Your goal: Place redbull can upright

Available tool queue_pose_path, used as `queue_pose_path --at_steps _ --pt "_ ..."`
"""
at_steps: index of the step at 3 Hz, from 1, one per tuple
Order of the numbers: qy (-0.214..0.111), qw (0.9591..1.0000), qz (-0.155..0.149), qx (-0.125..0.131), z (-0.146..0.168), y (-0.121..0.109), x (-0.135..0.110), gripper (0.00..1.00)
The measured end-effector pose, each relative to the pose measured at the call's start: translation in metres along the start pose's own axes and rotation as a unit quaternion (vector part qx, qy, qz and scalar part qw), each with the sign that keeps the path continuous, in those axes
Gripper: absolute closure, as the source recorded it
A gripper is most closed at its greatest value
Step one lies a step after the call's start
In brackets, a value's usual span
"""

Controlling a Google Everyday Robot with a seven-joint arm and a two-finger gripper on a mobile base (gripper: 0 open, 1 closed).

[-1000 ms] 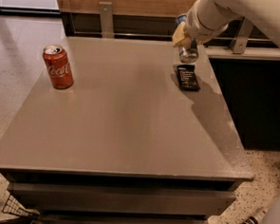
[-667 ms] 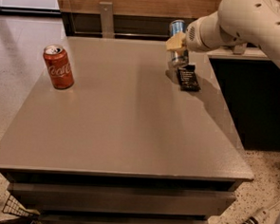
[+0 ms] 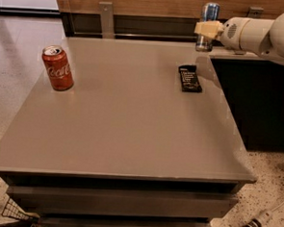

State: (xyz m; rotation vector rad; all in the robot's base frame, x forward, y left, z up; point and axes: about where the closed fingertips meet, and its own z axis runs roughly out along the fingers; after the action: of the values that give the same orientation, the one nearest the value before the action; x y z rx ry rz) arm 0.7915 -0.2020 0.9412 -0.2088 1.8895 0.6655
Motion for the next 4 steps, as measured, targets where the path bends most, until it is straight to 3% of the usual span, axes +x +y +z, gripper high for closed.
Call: queue_pose_path --at_steps 1,2,3,4 --pt "-0.027 0.9962 -0.044 -0.071 0.000 0.023 -0.007 1.00" --pt "-0.042 0.9811 -0.116 -0.149 0.013 0.066 -0.009 1.00" --pt "-0.048 0.9569 -0.209 -0.196 0.023 0.098 -0.007 1.00" --pt "-0.055 0.9409 -0.265 -0.203 0.024 0.104 -0.004 1.00"
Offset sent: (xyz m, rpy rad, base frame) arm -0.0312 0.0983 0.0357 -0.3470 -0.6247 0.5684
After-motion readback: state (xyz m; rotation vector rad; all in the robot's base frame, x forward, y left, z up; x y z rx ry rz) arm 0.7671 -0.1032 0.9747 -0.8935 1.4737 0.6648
